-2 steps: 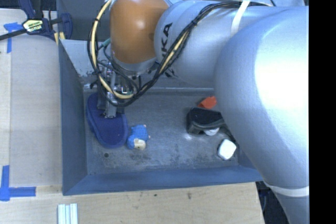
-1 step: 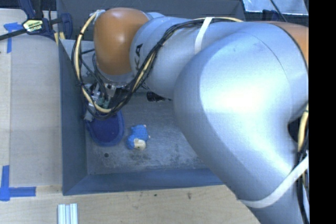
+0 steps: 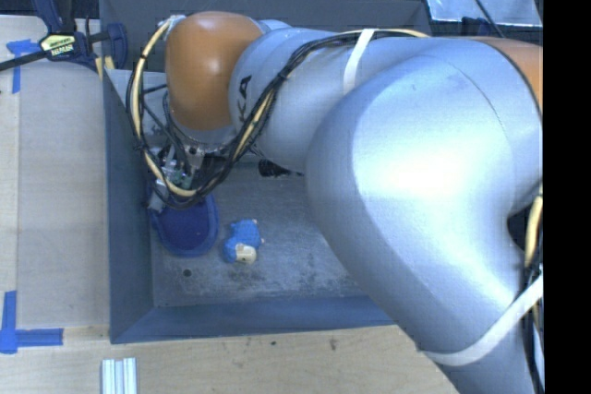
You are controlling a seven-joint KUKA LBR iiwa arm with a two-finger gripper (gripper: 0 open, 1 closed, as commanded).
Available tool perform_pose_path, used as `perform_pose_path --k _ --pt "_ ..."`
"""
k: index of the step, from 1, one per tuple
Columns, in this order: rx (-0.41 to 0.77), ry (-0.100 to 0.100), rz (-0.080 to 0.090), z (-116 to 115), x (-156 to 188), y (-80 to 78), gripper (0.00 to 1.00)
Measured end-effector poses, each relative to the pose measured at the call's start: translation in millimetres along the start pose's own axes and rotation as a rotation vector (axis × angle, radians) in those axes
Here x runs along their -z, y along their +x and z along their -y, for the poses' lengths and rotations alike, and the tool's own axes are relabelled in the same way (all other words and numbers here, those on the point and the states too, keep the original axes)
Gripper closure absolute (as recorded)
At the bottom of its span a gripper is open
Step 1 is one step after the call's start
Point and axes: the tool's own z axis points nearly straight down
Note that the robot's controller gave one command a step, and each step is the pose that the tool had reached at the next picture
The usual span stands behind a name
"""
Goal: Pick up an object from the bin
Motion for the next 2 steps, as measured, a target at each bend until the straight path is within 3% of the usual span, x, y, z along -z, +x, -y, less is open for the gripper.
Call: perform_pose_path --k 2 --pt "0.001 -0.003 0.004 -0.2 3.4 -1.7 0.00"
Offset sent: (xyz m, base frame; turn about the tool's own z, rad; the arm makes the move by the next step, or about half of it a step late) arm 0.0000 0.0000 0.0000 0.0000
